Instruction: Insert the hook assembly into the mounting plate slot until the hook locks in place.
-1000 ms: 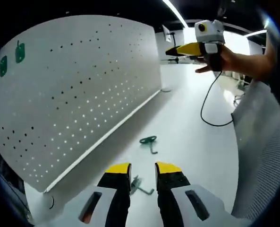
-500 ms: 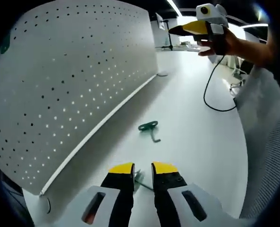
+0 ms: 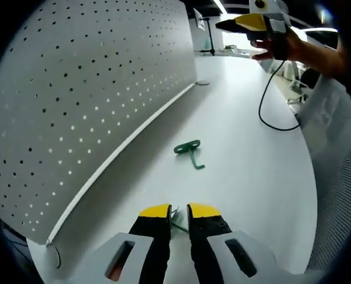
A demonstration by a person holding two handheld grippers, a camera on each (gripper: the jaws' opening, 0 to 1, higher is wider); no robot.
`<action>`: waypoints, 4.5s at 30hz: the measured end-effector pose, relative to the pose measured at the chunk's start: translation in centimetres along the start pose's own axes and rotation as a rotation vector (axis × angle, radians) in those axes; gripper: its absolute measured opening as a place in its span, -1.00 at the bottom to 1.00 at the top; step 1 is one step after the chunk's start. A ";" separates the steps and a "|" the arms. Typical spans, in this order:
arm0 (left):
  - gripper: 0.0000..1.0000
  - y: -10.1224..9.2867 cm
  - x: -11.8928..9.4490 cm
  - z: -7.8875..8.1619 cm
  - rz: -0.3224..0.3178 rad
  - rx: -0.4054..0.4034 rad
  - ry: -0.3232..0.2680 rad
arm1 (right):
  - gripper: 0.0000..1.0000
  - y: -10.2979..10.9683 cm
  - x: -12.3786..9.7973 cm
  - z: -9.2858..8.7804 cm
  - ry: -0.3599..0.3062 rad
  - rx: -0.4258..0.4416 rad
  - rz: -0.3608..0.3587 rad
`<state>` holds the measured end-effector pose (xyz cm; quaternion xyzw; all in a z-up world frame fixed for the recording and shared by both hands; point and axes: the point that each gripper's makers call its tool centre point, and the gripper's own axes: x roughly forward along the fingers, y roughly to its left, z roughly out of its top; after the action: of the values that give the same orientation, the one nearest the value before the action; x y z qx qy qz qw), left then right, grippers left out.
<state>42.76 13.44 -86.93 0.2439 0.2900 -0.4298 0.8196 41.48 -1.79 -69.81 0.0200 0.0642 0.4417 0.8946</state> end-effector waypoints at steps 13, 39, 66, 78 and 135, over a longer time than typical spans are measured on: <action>-0.89 0.1 0.2 -0.4 0.009 -0.002 0.021 | -0.59 -0.2 -0.1 -0.1 -0.008 0.015 -0.005; -0.97 0.3 -0.5 0.0 0.024 -0.017 0.001 | -0.59 0.0 0.0 -0.3 -0.004 0.020 0.012; -0.97 -0.8 -3.7 4.7 -0.034 -0.067 -0.193 | -0.59 2.1 0.5 0.1 0.002 -0.005 0.088; -0.98 -1.7 -5.9 7.0 -0.065 -0.084 -0.298 | -0.59 3.8 1.0 0.3 0.018 -0.030 0.151; -0.98 -4.0 -12.7 13.5 -0.110 -0.095 -0.543 | -0.62 8.8 0.5 2.9 0.004 -0.116 0.326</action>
<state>37.05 9.73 -69.17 0.0649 0.0923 -0.5089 0.8534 35.22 4.06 -66.12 -0.0225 0.0360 0.5838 0.8108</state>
